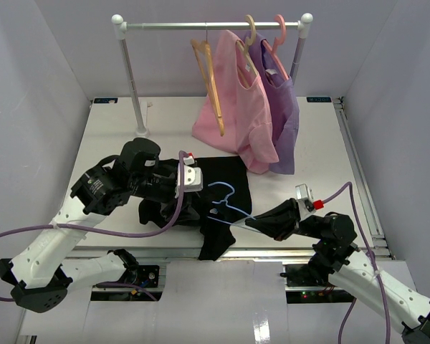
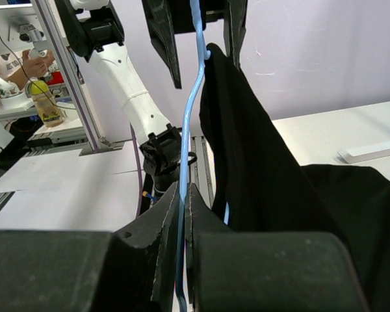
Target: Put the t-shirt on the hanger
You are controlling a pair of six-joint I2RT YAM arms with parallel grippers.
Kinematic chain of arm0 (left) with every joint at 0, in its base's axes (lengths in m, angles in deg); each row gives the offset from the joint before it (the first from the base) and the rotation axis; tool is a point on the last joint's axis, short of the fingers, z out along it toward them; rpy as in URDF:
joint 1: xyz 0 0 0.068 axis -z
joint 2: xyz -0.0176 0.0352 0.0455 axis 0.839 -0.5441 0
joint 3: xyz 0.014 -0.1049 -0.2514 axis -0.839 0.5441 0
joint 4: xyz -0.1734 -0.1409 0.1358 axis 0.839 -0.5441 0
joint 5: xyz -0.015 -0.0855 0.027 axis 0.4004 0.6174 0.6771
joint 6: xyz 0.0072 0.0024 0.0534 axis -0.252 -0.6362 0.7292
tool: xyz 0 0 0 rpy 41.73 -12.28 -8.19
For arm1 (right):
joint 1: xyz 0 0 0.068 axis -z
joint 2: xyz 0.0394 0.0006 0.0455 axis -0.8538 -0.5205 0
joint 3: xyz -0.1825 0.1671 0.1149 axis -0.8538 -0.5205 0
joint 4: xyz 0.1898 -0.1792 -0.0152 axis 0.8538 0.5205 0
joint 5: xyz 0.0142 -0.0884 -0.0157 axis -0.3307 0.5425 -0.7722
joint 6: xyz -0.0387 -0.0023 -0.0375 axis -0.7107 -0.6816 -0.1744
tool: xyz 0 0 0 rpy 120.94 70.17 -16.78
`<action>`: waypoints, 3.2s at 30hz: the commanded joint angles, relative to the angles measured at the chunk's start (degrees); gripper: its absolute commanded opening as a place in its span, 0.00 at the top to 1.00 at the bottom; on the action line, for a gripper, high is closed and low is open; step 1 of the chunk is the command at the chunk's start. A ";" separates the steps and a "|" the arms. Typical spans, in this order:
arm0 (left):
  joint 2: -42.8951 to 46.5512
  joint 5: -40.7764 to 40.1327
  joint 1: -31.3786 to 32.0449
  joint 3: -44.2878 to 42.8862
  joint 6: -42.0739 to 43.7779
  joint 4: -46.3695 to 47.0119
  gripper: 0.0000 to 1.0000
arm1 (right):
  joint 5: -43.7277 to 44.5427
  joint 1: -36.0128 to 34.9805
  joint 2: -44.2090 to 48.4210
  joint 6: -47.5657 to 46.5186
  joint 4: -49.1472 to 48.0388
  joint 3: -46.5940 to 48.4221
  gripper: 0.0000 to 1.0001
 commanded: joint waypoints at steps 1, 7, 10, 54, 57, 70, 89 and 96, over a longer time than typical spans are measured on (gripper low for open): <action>1.15 0.79 0.12 2.50 1.60 1.31 0.38 | -1.43 -0.24 0.48 -0.77 -2.51 4.07 0.92; 2.78 5.37 0.12 5.28 3.21 5.90 0.78 | -1.86 -0.18 -0.44 -0.97 -1.77 5.00 0.92; 2.92 8.99 0.12 5.28 3.15 5.85 0.99 | -1.26 -0.18 -2.18 -1.57 -0.63 5.98 0.92; 29.07 -31.34 0.07 29.93 -36.03 35.39 1.00 | 42.51 -23.55 -34.46 -8.49 20.55 28.90 0.76; 29.31 -31.23 0.12 29.71 -36.18 35.34 1.00 | 43.47 -25.17 -35.77 -8.79 17.80 27.74 0.76; 29.70 -28.06 0.03 29.37 -37.48 35.33 1.00 | 46.14 -26.37 -45.46 -9.32 13.69 28.29 0.74; 30.32 -27.10 0.12 28.85 -37.27 35.78 1.00 | 44.08 -26.57 -50.92 -8.78 11.79 28.36 0.63; 30.65 -27.26 0.12 30.23 -36.25 36.48 1.00 | 41.38 -26.90 -52.63 -7.84 9.75 28.03 0.55</action>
